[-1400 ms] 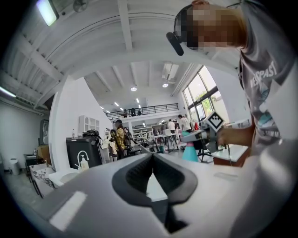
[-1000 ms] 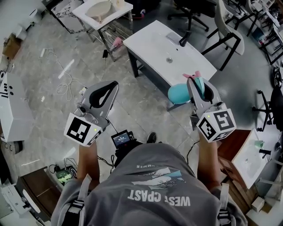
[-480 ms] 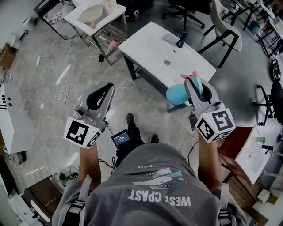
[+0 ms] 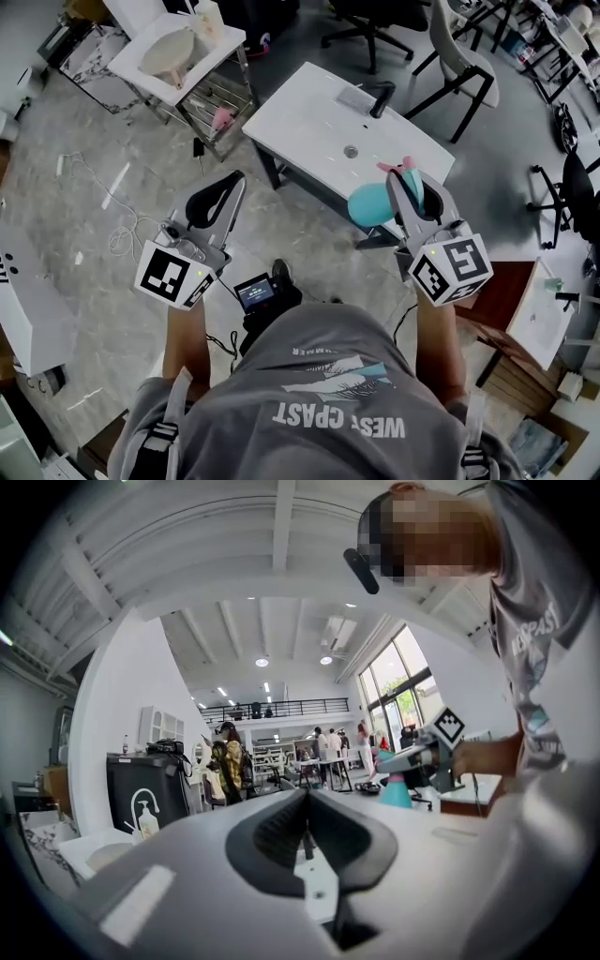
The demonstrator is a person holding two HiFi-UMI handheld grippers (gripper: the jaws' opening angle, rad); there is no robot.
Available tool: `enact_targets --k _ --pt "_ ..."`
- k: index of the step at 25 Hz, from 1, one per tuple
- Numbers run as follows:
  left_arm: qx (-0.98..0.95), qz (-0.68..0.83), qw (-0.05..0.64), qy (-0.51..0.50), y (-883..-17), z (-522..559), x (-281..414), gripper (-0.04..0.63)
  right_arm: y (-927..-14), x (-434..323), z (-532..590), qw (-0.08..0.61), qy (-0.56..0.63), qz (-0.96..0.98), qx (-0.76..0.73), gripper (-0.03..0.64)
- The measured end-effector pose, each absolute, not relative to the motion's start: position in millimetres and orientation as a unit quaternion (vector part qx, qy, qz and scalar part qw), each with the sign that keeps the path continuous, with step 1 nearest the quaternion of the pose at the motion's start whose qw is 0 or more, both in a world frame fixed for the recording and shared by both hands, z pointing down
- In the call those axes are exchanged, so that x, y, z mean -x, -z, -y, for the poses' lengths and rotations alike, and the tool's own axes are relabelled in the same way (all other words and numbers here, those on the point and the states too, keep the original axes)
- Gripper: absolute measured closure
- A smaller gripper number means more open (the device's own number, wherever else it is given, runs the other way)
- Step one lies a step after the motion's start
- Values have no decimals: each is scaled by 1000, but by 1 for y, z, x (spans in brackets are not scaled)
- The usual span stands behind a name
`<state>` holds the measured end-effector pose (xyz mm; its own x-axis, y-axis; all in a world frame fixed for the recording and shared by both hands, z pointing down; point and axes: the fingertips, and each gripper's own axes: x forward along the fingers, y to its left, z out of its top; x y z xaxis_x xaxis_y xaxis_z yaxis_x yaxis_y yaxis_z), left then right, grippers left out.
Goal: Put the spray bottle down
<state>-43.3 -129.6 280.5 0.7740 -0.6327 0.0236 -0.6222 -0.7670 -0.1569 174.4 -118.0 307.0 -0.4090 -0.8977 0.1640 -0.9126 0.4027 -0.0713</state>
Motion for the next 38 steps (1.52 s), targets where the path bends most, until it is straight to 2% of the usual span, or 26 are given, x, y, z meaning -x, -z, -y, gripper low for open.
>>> enact_targets --k 20,38 --pt "957 -279 77 12 -272 244 111 594 -279 -117 211 56 -46 795 -602 555" --pt "945 -318 69 32 -285 307 125 594 -292 -113 304 47 -53 817 -572 555"
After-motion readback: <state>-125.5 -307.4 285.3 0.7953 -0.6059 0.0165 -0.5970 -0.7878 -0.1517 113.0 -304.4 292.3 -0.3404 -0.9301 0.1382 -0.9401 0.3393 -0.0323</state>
